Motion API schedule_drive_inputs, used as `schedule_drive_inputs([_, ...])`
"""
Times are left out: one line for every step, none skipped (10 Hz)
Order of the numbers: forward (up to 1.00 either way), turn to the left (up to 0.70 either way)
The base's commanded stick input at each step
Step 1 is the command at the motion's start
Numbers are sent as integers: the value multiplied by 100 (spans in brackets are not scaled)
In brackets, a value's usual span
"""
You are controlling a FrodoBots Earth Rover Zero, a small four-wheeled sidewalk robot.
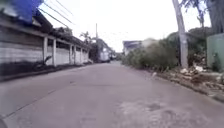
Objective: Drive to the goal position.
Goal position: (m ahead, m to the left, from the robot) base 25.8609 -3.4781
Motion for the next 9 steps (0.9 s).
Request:
schedule_drive_inputs([85,0])
schedule_drive_inputs([85,3])
schedule_drive_inputs([85,4])
schedule_drive_inputs([85,3])
schedule_drive_inputs([88,4])
schedule_drive_inputs([100,-15])
schedule_drive_inputs([100,-40])
schedule_drive_inputs([100,-40])
schedule_drive_inputs([100,-40])
